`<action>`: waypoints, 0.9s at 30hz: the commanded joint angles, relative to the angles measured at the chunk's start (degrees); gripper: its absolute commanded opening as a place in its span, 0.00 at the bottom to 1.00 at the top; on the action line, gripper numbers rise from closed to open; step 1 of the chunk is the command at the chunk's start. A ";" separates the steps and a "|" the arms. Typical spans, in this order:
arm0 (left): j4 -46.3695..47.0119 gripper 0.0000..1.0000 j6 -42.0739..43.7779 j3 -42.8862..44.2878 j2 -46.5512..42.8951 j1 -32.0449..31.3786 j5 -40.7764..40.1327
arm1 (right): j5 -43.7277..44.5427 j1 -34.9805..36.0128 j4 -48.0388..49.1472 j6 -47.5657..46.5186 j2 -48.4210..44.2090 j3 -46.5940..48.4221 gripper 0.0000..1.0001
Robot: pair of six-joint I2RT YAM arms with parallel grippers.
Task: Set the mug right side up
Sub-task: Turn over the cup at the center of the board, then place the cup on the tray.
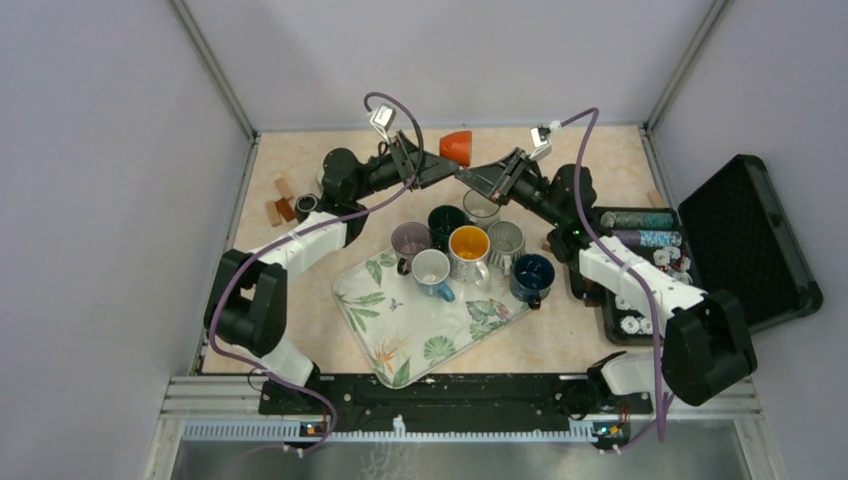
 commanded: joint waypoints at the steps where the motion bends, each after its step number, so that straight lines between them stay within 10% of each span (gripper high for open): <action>1: -4.13 0.52 6.36 1.24 -1.02 -0.26 0.09 | 2.40 -0.30 -2.01 -4.65 -2.78 1.93 0.00; 13: -28.21 0.98 24.59 3.85 -6.02 -0.18 -7.16 | 5.53 -0.34 -13.25 -11.85 -6.20 4.11 0.00; 27: -38.00 0.98 36.00 5.90 -12.30 0.44 -12.08 | 5.97 -0.19 -43.58 -25.94 -18.52 4.81 0.00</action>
